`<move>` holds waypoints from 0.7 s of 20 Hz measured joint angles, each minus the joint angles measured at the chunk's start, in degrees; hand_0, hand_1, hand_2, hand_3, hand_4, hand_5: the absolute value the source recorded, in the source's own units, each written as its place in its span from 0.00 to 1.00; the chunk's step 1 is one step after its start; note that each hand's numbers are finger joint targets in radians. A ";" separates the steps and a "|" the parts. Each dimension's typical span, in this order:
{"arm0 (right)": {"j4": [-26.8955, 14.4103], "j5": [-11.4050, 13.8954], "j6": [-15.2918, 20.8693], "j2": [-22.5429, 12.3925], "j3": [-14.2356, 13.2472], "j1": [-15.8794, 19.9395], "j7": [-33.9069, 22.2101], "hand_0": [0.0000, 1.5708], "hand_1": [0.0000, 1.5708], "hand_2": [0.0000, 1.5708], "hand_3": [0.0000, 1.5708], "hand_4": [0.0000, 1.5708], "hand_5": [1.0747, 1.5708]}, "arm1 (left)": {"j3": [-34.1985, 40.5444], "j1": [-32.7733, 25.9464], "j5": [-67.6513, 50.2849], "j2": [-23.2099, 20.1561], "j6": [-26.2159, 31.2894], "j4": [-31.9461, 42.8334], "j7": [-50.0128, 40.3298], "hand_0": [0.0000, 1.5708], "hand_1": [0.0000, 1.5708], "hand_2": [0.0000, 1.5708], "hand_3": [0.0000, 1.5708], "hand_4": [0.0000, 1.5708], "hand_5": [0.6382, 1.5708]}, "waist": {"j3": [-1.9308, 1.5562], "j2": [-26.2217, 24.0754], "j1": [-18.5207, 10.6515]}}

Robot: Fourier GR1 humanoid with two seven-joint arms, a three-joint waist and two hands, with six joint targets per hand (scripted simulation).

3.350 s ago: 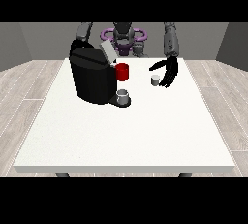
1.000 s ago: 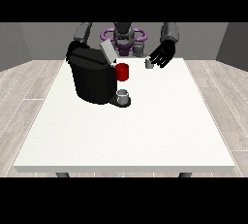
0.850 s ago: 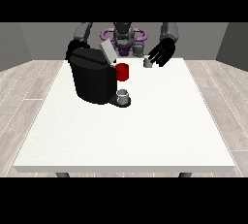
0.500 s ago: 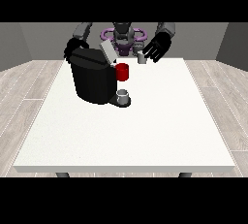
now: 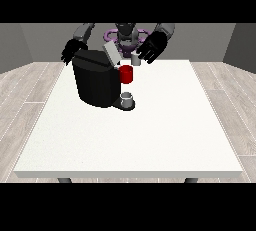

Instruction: Insert the coffee pod into the coffee machine and close the lid

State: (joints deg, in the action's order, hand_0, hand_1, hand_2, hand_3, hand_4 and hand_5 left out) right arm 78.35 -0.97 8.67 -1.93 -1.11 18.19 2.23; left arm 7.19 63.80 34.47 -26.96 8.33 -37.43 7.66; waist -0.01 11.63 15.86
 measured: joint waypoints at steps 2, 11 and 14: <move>-0.11 0.09 -0.06 0.02 0.06 0.05 0.27 0.00 0.00 0.00 0.00 0.31 1.00 | -0.29 0.83 0.60 0.85 -0.84 -0.09 -1.23 0.80 0.80 0.83 0.79 0.31 1.00 | 0.01 0.23 0.39; 1.32 -0.01 0.48 -0.29 -0.64 0.01 -0.03 0.00 0.00 0.00 0.00 0.34 1.00 | -0.21 1.69 1.37 1.49 -1.09 0.99 -1.24 0.84 0.84 0.85 0.79 0.32 1.00 | 0.00 1.56 1.11; 1.53 0.05 0.80 -0.18 -0.57 0.19 -1.16 0.00 0.00 0.00 0.00 0.32 1.00 | -0.50 2.00 1.64 2.03 -0.57 1.28 -1.47 0.78 0.78 0.82 0.77 0.33 1.00 | 0.00 1.18 0.89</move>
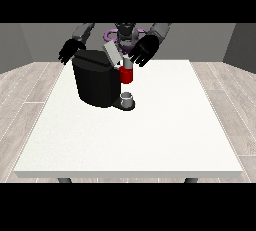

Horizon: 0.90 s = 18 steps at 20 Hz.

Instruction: Insert the coffee pod into the coffee machine and close the lid

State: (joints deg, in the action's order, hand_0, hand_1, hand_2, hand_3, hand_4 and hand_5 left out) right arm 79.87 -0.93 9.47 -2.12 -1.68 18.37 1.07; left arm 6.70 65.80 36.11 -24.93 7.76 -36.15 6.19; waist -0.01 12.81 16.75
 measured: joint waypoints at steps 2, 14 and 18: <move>-0.25 -0.39 -0.10 -0.19 -0.52 0.19 -0.05 0.00 0.00 0.00 0.00 0.33 1.00 | -0.21 -0.03 0.20 0.56 -0.24 -0.22 0.20 0.80 0.80 0.82 0.77 0.32 1.00 | 0.01 0.06 -0.36; -0.34 -1.19 -0.49 -0.03 -1.25 -0.38 2.36 0.00 0.00 0.00 0.00 0.29 1.00 | -0.18 0.74 1.16 0.82 -0.57 0.09 1.23 0.74 0.74 0.79 0.75 0.31 1.00 | -0.01 1.83 -0.40; -0.73 -1.15 -0.46 -0.23 -1.56 -0.29 3.09 0.00 0.00 0.00 0.00 0.28 1.00 | 0.05 1.35 1.32 0.28 0.10 0.47 1.13 0.78 0.78 0.81 0.76 0.31 1.00 | -0.04 2.44 -0.37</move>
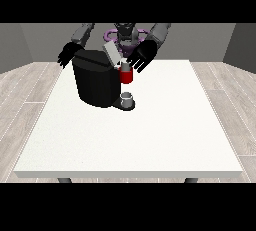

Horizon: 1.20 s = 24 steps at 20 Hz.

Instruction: Insert the coffee pod into the coffee machine and close the lid

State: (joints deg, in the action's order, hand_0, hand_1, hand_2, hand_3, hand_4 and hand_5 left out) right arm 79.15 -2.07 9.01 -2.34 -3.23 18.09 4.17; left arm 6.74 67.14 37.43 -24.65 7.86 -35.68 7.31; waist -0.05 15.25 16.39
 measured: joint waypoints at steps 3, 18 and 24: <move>-0.51 -0.01 0.06 -0.38 -0.37 0.49 -0.32 0.00 0.00 0.00 0.00 0.28 1.00 | -0.11 0.00 0.26 0.52 0.12 0.05 -0.74 0.78 0.78 0.81 0.75 0.31 1.00 | -0.01 -0.33 -0.38; -0.59 0.23 1.10 0.31 0.20 0.47 0.21 0.00 0.00 0.00 0.00 0.28 1.00 | -0.27 0.35 1.55 -0.18 1.06 0.51 -0.15 0.68 0.68 0.71 0.60 0.24 1.00 | -0.01 0.14 -0.21; -0.15 -0.32 0.68 -0.22 -0.25 0.32 -0.33 0.00 0.00 0.00 0.00 0.30 1.00 | -0.30 -0.51 2.11 -0.95 0.91 0.62 1.67 0.68 0.68 0.71 0.59 0.24 1.00 | -0.01 -0.04 -0.63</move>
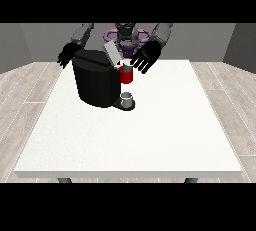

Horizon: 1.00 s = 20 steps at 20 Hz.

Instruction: Insert the coffee pod into the coffee machine and close the lid

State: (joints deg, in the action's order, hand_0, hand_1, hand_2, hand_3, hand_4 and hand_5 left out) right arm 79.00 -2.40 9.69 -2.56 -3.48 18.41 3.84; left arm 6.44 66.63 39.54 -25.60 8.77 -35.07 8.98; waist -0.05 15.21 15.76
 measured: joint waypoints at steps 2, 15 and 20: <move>0.31 0.39 0.26 0.53 0.57 -0.19 0.72 0.00 0.00 0.00 0.00 0.28 1.00 | 0.26 0.40 0.10 -0.56 -0.15 0.14 0.43 0.58 0.58 0.65 0.55 0.23 1.00 | 0.00 0.65 0.37; -1.95 0.48 1.03 0.15 -0.59 -0.46 1.01 0.00 0.00 0.00 0.00 0.24 1.00 | -2.80 -0.06 3.42 -0.37 2.87 -0.13 1.10 0.00 0.00 0.00 0.00 0.00 1.00 | -0.02 -0.95 -0.82; -3.64 -0.07 0.62 -0.12 -1.40 -1.38 2.09 0.00 0.00 0.00 0.00 0.25 1.00 | -3.15 -1.09 3.72 1.04 3.66 -0.86 0.53 0.00 0.00 0.00 0.00 0.00 1.00 | 0.02 -3.04 -2.04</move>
State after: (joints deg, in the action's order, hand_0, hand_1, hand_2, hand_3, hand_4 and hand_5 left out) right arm 75.35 -2.47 10.32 -2.68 -4.88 17.03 5.93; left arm 3.29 65.55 43.26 -24.56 12.43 -35.92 9.51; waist -0.03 12.17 13.72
